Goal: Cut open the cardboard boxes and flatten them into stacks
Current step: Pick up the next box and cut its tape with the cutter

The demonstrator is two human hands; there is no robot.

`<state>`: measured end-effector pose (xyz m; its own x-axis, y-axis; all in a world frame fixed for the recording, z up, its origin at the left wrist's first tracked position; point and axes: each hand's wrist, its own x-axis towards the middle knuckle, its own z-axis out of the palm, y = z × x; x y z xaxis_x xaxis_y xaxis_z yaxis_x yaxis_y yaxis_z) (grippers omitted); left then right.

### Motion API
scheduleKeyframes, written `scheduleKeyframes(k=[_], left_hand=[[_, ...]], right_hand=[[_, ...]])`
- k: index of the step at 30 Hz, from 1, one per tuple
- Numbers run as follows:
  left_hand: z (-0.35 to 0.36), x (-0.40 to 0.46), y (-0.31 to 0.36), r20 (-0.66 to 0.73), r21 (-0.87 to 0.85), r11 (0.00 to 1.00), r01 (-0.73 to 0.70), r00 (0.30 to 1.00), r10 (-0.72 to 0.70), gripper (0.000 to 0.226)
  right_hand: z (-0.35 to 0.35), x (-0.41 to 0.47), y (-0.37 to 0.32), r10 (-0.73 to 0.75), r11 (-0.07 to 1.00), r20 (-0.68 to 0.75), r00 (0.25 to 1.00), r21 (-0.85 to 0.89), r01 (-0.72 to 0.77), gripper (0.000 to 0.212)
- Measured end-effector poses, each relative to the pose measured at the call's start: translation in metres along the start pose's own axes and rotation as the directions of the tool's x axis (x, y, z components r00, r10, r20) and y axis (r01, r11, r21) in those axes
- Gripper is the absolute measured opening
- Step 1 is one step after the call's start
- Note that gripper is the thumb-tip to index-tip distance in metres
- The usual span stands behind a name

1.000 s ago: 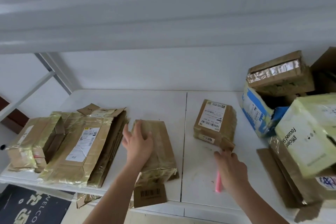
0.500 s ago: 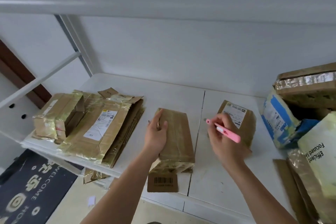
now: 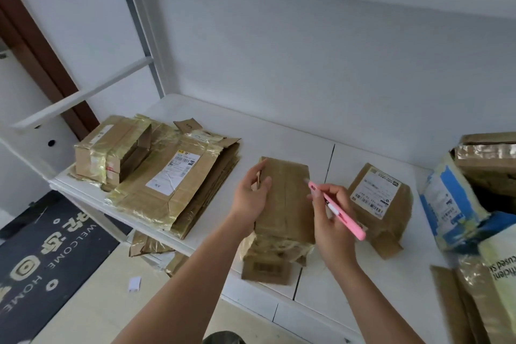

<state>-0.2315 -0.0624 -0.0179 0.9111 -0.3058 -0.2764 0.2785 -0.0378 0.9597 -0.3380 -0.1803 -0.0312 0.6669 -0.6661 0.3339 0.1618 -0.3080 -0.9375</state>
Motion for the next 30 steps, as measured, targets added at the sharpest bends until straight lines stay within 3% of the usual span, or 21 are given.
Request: scheduleKeyframes(k=[5,8,11,14,17,20,24,30], left_hand=[[0.021,-0.023,-0.046,-0.008,-0.06,0.986,0.156,0.988,-0.157,0.035],[0.033,-0.025,-0.052,0.009,-0.046,0.993,0.105,0.994,-0.105,0.04],[0.037,-0.013,-0.044,0.076,0.134,0.991,0.023,0.997,-0.033,0.05],[0.043,-0.01,-0.036,0.149,0.349,0.936,-0.054,0.989,0.001,0.063],[0.044,-0.009,-0.033,0.158,0.413,0.909,-0.055,0.987,-0.012,0.07],[0.042,-0.006,-0.031,0.149,0.424,0.905,-0.046,0.989,-0.019,0.073],[0.041,-0.007,-0.03,0.147,0.409,0.912,-0.037,0.989,-0.026,0.074],[0.038,-0.008,-0.029,0.163,0.293,0.954,0.062,0.98,-0.114,0.064]], right_hand=[[-0.005,0.012,0.0,-0.13,0.987,0.035,0.991,-0.095,0.133,0.003],[-0.021,0.018,0.012,-0.181,0.965,0.043,0.983,-0.185,0.186,0.005],[-0.046,0.02,0.028,-0.252,0.925,0.053,0.966,-0.28,0.256,0.007],[-0.056,0.012,0.04,-0.191,0.943,0.005,0.982,-0.276,0.185,0.017],[-0.053,0.015,0.04,-0.148,0.948,0.057,0.987,-0.276,0.158,0.015],[-0.046,0.029,0.032,-0.109,0.958,0.08,0.991,-0.256,0.126,0.004],[-0.028,0.049,0.023,0.027,0.994,0.136,0.99,-0.11,-0.012,0.005],[-0.019,0.058,0.043,0.086,0.991,0.113,0.99,-0.113,-0.073,0.007]])
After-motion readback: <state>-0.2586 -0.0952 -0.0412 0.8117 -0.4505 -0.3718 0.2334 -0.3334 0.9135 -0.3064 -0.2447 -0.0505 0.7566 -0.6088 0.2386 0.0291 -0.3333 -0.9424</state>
